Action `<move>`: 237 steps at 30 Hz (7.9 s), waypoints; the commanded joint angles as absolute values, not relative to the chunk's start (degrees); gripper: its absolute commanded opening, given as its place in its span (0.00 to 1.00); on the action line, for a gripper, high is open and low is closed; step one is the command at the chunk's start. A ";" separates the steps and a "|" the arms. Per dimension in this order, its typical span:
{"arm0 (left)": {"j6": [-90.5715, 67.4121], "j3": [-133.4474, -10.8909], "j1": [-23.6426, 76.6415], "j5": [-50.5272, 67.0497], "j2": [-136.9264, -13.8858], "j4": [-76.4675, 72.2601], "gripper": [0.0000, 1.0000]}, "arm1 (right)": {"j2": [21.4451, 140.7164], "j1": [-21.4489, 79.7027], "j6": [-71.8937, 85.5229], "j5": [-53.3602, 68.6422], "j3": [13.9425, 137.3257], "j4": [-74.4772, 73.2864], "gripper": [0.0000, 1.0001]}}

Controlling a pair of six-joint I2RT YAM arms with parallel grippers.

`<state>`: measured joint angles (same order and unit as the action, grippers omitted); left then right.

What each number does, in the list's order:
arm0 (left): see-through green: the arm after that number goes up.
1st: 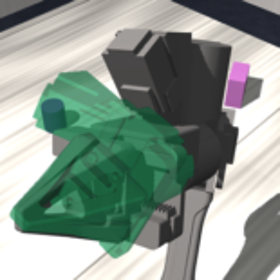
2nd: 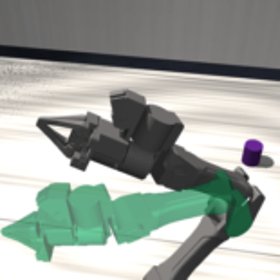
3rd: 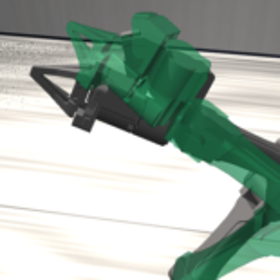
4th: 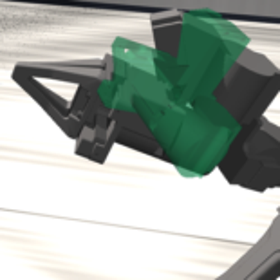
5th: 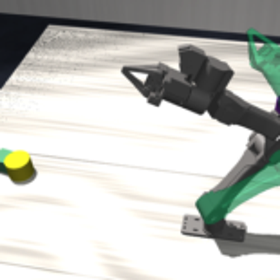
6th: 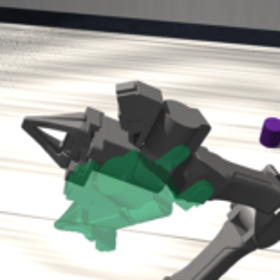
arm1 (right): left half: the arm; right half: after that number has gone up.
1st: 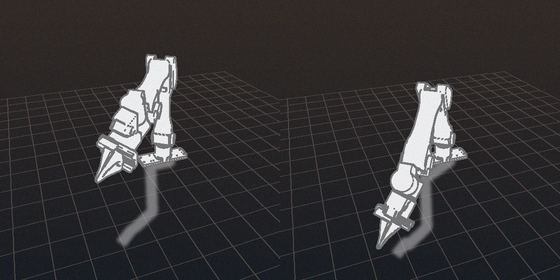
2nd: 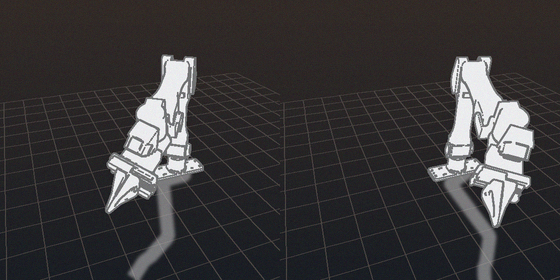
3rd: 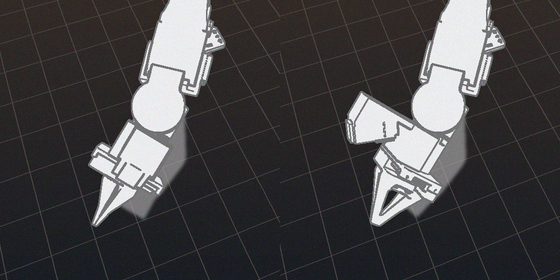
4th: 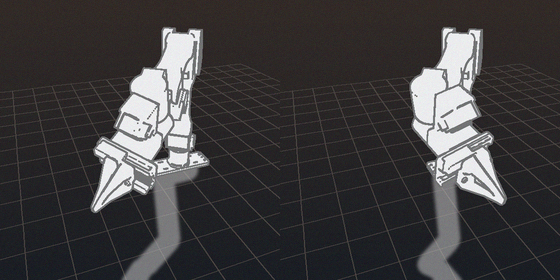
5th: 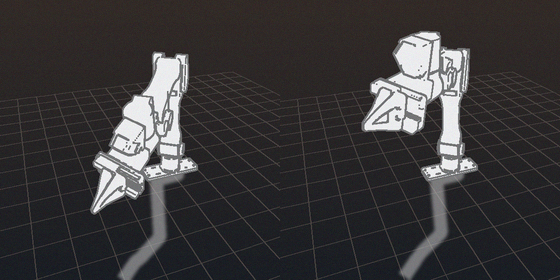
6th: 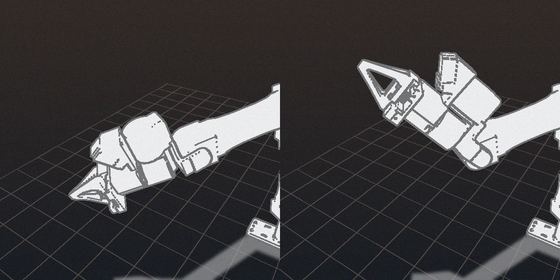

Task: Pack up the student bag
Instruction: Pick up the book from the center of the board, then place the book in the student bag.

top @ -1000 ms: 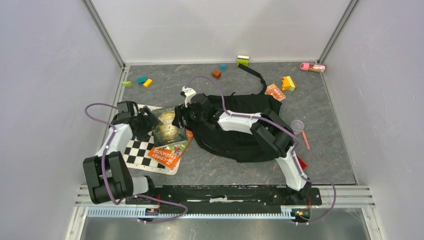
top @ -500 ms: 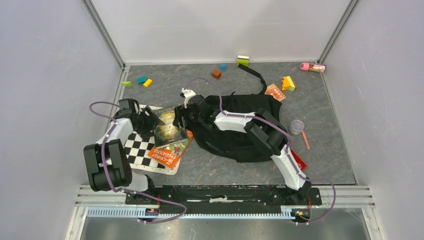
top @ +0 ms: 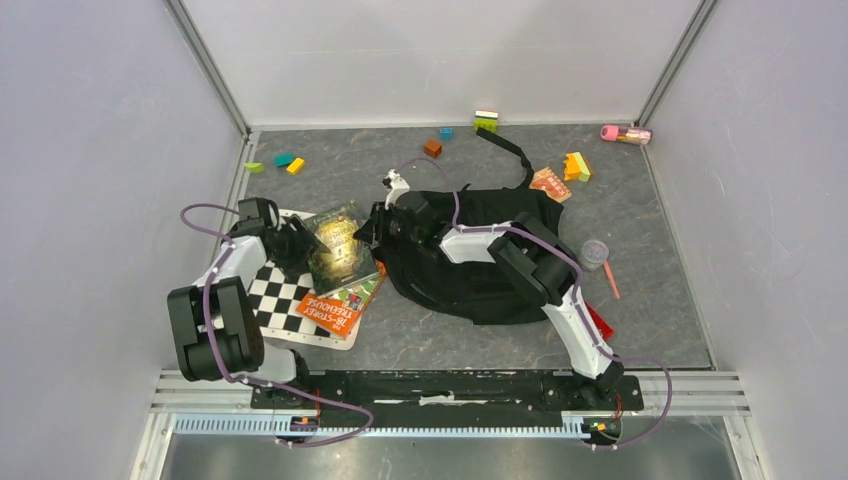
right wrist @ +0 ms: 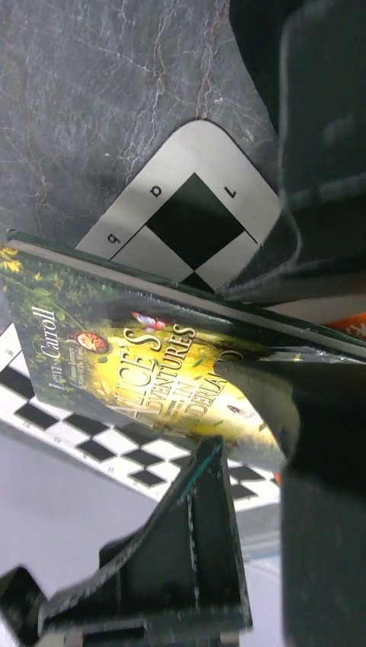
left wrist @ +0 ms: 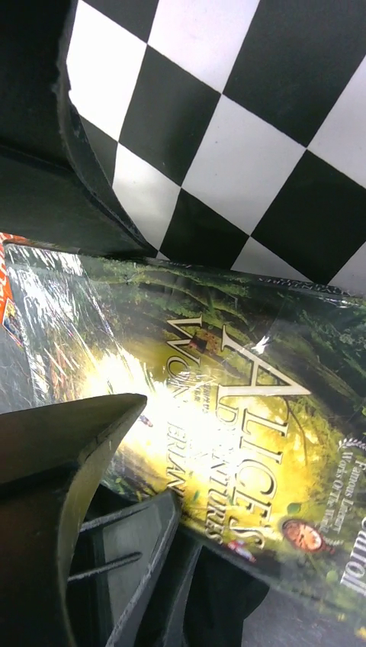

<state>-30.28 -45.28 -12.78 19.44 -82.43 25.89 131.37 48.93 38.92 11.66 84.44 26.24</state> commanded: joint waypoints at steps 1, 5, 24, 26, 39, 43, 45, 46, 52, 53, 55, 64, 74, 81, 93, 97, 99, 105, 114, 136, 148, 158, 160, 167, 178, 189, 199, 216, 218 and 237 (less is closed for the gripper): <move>-28.61 -45.75 -12.61 20.29 -78.08 24.60 0.72 | 126.06 49.25 46.21 16.98 79.95 36.37 0.23; -27.81 -44.95 -12.66 18.59 -71.37 22.98 0.79 | 122.03 48.72 50.00 18.08 76.43 43.06 0.00; -27.08 -46.60 -12.72 34.81 -38.56 24.30 1.00 | 91.23 43.85 47.05 15.50 54.29 53.18 0.00; -29.83 -45.79 -12.66 41.10 -38.60 20.60 1.00 | 88.06 43.09 45.85 16.06 52.92 52.19 0.00; -39.90 -46.53 -6.00 56.01 -42.56 6.36 1.00 | 71.25 42.09 44.23 18.94 47.52 50.18 0.00; -46.74 -45.25 -3.45 60.25 -42.17 -2.03 1.00 | 69.47 42.03 44.97 20.16 47.55 50.43 0.00; -50.47 -44.34 -2.61 61.85 -41.48 -6.43 0.95 | 68.86 42.05 45.39 20.44 47.25 50.92 0.00; -52.15 -43.93 -2.19 62.34 -41.13 -8.30 0.90 | 68.46 42.09 45.52 20.51 47.07 51.04 0.00; -61.08 -40.90 -0.70 64.34 -41.98 -18.38 0.72 | 67.63 42.19 47.81 21.60 46.85 53.66 0.00; -61.62 -40.67 -0.70 64.67 -42.24 -19.06 0.70 | 67.46 42.19 48.05 21.71 46.86 53.91 0.00; -61.79 -40.53 -0.70 64.69 -42.30 -19.15 0.69 | 66.96 42.26 48.14 21.80 46.85 53.96 0.00; -65.17 -40.10 1.14 63.83 -41.62 -23.47 0.21 | 66.39 42.36 44.13 19.52 47.03 48.96 0.00; -46.07 -47.91 0.88 49.42 -45.44 -4.21 0.02 | 59.01 42.35 25.92 8.56 45.10 24.76 0.81; -31.49 -57.72 0.79 17.43 -56.49 13.75 0.02 | 58.96 42.69 12.99 1.21 43.84 10.35 0.90; -24.34 -50.64 0.09 9.66 -61.76 6.91 0.02 | 76.23 52.85 4.07 1.41 48.78 5.52 0.87; -24.93 -50.65 -2.29 10.73 -62.12 6.73 0.02 | 82.88 54.89 0.52 0.89 52.34 3.25 0.84; -25.39 -50.45 -2.67 11.43 -62.39 6.32 0.02 | 85.74 56.26 -2.57 0.35 54.30 2.02 0.84; -26.35 -50.11 -4.34 13.44 -63.00 5.21 0.02 | 91.41 59.20 -4.57 -5.71 57.99 1.17 0.84; -26.36 -49.83 -5.01 14.43 -63.17 4.50 0.02 | 98.85 61.07 -7.44 -15.03 62.99 -2.35 0.77; -28.13 -48.98 -5.18 18.07 -61.44 3.32 0.02 | 89.15 71.37 -28.07 -56.88 62.05 3.32 0.00; -24.79 -57.27 1.13 24.76 -64.09 10.22 0.02 | 78.72 74.02 -50.06 -70.57 55.88 14.09 0.00; -25.58 -68.87 14.47 30.84 -67.96 22.67 0.02 | 67.34 74.71 -58.83 -78.15 49.50 26.55 0.00; -26.54 -68.48 17.32 30.03 -68.95 22.54 0.02 | 63.97 74.71 -56.79 -78.54 48.81 26.66 0.00; -31.67 -67.62 28.55 30.27 -76.31 15.86 0.02 | 53.97 74.71 -45.35 -75.09 49.74 18.62 0.00; -47.09 -61.78 34.13 24.25 -80.52 1.15 0.02 | 54.22 74.69 -37.88 -75.58 45.51 18.93 0.00; -44.88 -61.47 34.07 7.82 -67.63 15.20 0.02 | 62.12 72.96 -23.03 -69.58 51.18 16.50 0.00; -64.09 -44.81 35.17 9.34 -58.89 -2.04 0.02 | 67.54 70.22 -11.99 -62.89 55.26 22.26 0.00; -67.60 -43.44 36.65 21.31 -76.39 -18.35 0.02 | 63.55 70.22 -6.10 -62.02 48.87 20.75 0.00; -69.46 -43.28 36.69 21.09 -77.00 -20.59 0.02 | 63.57 70.22 -6.33 -62.13 48.70 20.89 0.00; -73.97 -42.28 41.33 21.74 -87.22 -28.80 0.02 | 64.34 70.18 -6.17 -62.25 48.25 21.58 0.00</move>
